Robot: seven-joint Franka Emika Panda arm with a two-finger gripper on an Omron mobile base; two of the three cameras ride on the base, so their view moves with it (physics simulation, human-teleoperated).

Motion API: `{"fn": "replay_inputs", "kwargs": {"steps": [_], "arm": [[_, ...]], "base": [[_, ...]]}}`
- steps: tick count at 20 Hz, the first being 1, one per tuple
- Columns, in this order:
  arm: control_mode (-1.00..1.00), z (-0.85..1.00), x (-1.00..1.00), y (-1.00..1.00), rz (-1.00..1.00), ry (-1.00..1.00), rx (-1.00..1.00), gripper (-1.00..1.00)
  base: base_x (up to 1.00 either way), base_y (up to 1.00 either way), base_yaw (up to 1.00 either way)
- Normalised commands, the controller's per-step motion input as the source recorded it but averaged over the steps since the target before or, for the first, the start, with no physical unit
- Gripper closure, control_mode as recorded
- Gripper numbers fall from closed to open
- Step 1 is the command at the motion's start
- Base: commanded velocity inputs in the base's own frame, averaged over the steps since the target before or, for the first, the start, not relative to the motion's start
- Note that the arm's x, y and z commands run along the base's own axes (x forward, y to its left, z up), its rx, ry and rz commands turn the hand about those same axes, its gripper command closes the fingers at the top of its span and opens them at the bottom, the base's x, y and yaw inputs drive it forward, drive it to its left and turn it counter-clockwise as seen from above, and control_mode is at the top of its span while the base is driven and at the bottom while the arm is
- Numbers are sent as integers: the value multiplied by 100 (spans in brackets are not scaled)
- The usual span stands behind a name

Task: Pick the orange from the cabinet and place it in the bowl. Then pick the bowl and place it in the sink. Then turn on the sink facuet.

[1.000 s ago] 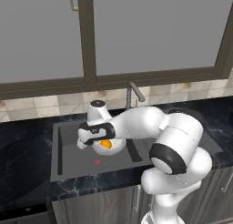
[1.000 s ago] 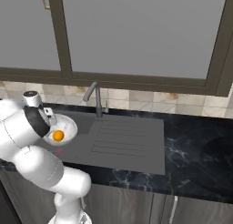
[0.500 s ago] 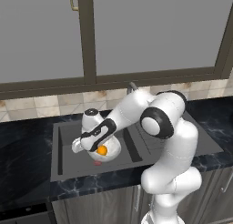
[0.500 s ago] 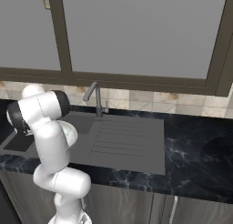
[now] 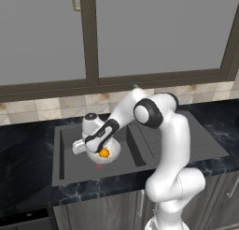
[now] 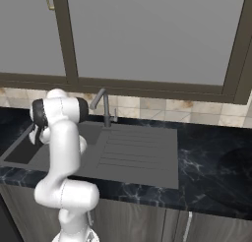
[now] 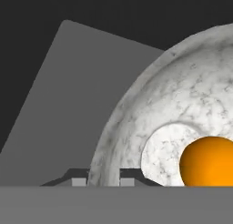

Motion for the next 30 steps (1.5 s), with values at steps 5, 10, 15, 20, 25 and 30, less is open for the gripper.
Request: {"fn": "replay_inputs", "kwargs": {"steps": [5, 10, 15, 20, 25, 30], "arm": [[-100, -50, 61, 3, -5, 5, -3, 100], [-100, -42, 24, -4, -4, 1, 0, 100], [-100, -13, -7, -31, -5, 0, 0, 100], [-100, 0, -11, -50, -8, 0, 3, -100], [-100, 13, -3, -34, -8, 0, 5, -100], [-100, 50, -12, -8, -8, 0, 2, -100]], "base": [[0, 0, 0], [0, 0, 0], [0, 0, 0], [0, 0, 0], [0, 0, 0], [0, 0, 0]]}}
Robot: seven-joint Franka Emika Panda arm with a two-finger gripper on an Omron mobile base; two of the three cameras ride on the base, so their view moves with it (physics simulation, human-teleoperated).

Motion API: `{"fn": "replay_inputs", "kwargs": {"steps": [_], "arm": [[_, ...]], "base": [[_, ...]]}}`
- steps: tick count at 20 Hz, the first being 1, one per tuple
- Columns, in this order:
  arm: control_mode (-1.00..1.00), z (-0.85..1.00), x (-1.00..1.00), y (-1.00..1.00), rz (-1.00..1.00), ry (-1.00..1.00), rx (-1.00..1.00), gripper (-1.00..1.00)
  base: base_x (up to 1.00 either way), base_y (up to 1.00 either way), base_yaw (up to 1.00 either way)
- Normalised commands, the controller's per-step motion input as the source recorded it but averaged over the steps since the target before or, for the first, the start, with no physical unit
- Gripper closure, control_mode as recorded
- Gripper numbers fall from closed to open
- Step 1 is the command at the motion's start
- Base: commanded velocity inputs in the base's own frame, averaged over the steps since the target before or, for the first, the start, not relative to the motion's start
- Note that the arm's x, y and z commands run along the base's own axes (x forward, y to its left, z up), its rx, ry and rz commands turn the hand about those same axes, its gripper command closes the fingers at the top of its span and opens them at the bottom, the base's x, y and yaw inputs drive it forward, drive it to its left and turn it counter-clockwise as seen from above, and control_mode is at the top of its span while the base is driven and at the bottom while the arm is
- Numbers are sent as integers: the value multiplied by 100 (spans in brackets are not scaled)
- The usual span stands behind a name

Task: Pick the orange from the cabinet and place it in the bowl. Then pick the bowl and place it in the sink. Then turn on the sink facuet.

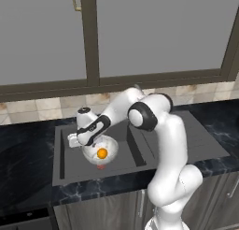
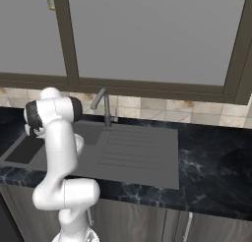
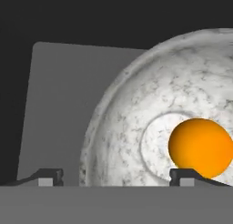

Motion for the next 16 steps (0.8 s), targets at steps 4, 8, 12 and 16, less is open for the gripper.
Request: {"fn": "replay_inputs", "kwargs": {"steps": [4, 8, 12, 16], "arm": [[-100, 93, -26, 0, -8, -3, 0, -100], [-100, 100, -67, -8, -7, -9, 0, -100], [-100, 100, -88, -20, -2, -16, 0, -100], [-100, 65, -97, -24, 0, -9, 0, -100]], "base": [[0, 0, 0], [0, 0, 0], [0, 0, 0], [0, 0, 0]]}}
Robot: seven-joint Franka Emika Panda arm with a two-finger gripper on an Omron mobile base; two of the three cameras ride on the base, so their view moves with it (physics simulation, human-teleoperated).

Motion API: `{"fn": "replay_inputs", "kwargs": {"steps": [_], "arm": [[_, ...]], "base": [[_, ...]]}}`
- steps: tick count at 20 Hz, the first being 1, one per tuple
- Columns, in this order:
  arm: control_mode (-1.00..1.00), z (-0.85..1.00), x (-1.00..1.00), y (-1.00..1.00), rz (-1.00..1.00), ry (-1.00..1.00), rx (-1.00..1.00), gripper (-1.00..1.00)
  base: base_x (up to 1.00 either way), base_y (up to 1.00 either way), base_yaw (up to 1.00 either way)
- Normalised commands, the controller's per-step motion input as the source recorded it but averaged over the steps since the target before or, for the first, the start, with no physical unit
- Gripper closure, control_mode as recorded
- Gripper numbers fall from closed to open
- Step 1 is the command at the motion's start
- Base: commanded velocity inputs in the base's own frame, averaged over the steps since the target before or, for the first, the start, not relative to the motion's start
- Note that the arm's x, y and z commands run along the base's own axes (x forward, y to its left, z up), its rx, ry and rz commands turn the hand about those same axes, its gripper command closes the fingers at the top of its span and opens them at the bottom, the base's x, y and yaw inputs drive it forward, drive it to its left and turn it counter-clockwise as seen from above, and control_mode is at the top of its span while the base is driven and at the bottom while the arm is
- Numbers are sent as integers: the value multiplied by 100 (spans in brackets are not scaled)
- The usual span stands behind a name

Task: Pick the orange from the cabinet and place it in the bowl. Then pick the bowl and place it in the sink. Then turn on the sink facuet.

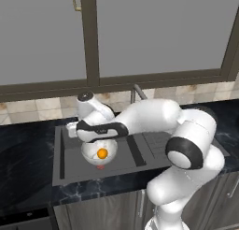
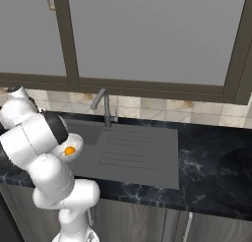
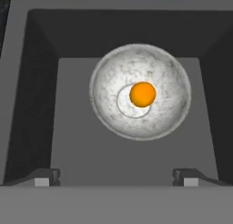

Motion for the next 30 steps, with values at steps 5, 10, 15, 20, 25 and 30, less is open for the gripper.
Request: {"fn": "replay_inputs", "kwargs": {"steps": [5, 10, 15, 20, 25, 30], "arm": [[-100, 9, -47, 0, -3, 0, 0, -100], [-100, 91, -80, -24, -9, -4, 7, -100], [-100, 100, -86, -41, -12, -2, 8, -100], [-100, 85, -69, -63, -3, 0, 12, -100], [-100, 5, -51, -56, -1, 0, 16, -100], [-100, 16, -44, -40, -1, 3, 23, -100]], "base": [[0, 0, 0], [0, 0, 0], [0, 0, 0], [0, 0, 0], [0, 0, 0], [0, 0, 0]]}}
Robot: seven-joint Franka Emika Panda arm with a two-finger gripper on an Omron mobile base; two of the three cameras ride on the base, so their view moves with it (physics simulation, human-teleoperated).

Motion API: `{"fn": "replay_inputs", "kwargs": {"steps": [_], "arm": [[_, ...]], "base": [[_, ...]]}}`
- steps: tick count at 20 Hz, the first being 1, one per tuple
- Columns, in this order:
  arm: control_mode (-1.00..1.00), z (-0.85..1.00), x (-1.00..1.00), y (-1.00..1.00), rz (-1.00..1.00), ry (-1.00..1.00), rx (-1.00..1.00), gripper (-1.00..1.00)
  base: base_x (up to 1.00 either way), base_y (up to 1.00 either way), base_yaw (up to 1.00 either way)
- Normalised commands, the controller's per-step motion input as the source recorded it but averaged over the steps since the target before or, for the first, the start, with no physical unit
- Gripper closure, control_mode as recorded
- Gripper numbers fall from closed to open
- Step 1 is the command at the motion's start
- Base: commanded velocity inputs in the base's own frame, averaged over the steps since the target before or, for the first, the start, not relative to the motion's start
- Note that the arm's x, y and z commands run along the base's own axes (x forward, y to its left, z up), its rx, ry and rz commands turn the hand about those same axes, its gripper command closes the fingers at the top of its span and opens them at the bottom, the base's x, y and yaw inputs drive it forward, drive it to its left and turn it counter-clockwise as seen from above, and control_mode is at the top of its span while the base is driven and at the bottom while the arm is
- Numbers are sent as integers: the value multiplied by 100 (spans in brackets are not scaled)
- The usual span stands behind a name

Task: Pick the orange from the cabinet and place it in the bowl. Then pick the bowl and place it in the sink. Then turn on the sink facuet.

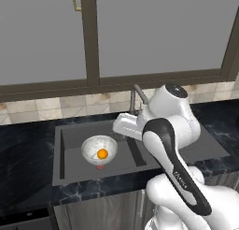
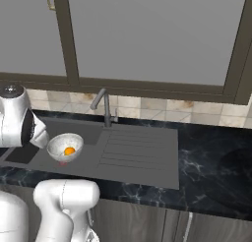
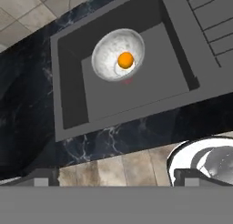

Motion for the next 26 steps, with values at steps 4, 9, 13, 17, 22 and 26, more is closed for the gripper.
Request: {"fn": "replay_inputs", "kwargs": {"steps": [4, 9, 13, 17, 22, 26], "arm": [[-100, 65, -64, -79, -15, 1, 44, -100], [-100, 58, -46, -82, -24, 6, 47, -100], [-100, 48, -8, -96, -28, 13, 46, -100], [-100, 16, 0, -88, -32, 18, 46, -100], [-100, -18, 16, -61, -34, 25, 47, -100], [-100, -26, 88, -11, -15, 27, 54, -100]], "base": [[0, 0, 0], [0, 0, 0], [0, 0, 0], [0, 0, 0], [0, 0, 0], [0, 0, 0]]}}
